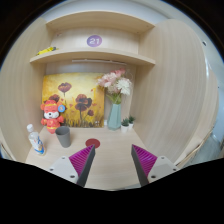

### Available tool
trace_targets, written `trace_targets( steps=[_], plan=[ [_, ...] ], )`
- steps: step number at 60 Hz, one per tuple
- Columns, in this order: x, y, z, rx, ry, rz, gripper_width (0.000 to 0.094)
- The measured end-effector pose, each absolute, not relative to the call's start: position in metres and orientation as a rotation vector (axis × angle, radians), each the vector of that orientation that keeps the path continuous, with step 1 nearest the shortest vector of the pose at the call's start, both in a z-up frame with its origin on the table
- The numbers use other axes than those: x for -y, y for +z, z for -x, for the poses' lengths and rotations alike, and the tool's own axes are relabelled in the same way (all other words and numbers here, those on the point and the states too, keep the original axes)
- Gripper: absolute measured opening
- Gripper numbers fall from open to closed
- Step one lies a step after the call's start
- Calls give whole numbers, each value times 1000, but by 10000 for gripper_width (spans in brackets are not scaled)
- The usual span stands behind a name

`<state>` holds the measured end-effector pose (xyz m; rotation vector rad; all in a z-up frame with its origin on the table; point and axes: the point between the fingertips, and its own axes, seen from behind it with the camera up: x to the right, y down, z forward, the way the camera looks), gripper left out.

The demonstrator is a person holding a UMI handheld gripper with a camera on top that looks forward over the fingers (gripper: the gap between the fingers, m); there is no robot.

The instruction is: Pour water

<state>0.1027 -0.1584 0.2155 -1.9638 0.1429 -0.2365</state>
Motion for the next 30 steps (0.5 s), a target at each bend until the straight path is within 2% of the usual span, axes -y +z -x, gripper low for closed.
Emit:
trace_targets(
  steps=[8, 11, 18, 30],
  plan=[
    [160, 192, -67, -115, -175, 1971, 742],
    [162, 162, -35, -105, -147, 1988, 743],
    [164, 129, 22, -67, -77, 2016, 743],
    [151, 94, 130, 62, 44, 2046, 745]
  ],
)
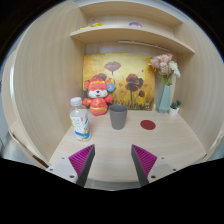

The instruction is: Pour water

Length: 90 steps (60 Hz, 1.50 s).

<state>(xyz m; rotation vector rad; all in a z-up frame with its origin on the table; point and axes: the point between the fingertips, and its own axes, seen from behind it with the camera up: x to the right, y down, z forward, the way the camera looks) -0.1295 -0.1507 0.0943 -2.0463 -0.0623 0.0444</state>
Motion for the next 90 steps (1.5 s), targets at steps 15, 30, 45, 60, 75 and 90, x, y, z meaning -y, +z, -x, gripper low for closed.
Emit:
trace_targets(
  steps=[15, 30, 45, 60, 75, 90],
  plan=[
    [98, 78, 235, 177, 141, 2030, 747],
    [29, 77, 271, 117, 184, 1967, 740],
    [-14, 74, 284, 158, 132, 1856, 682],
    [-28, 75, 283, 141, 126, 1797, 437],
    [-33, 77, 282, 82, 196, 1825, 405],
    [-66, 130, 275, -210, 512, 1812, 404]
  ],
)
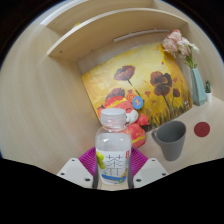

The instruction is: Pour water

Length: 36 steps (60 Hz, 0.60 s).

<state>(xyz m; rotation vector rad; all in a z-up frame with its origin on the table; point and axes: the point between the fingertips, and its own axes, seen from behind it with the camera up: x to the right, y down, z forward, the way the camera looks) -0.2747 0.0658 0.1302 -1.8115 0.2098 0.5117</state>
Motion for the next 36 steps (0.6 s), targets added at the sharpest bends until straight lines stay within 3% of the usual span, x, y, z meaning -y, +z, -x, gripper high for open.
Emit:
trace_targets(
  steps=[15, 36],
  plan=[
    [-98, 182, 259, -701, 1113, 1694, 404],
    [-115, 181, 224, -1432, 1646, 1313, 416]
  ],
)
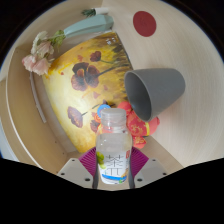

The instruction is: Pour water

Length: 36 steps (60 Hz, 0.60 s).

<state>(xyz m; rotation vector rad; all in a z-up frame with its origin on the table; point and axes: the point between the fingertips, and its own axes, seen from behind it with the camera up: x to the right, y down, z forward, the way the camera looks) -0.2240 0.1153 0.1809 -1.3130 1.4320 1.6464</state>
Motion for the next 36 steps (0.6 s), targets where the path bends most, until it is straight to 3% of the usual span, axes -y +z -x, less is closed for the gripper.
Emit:
trace_targets(
  steps=[21, 36],
  plan=[
    [-124, 180, 183, -1768, 1781, 1000, 415],
    [-122, 181, 185, -1721, 1750, 1082, 414]
  ],
)
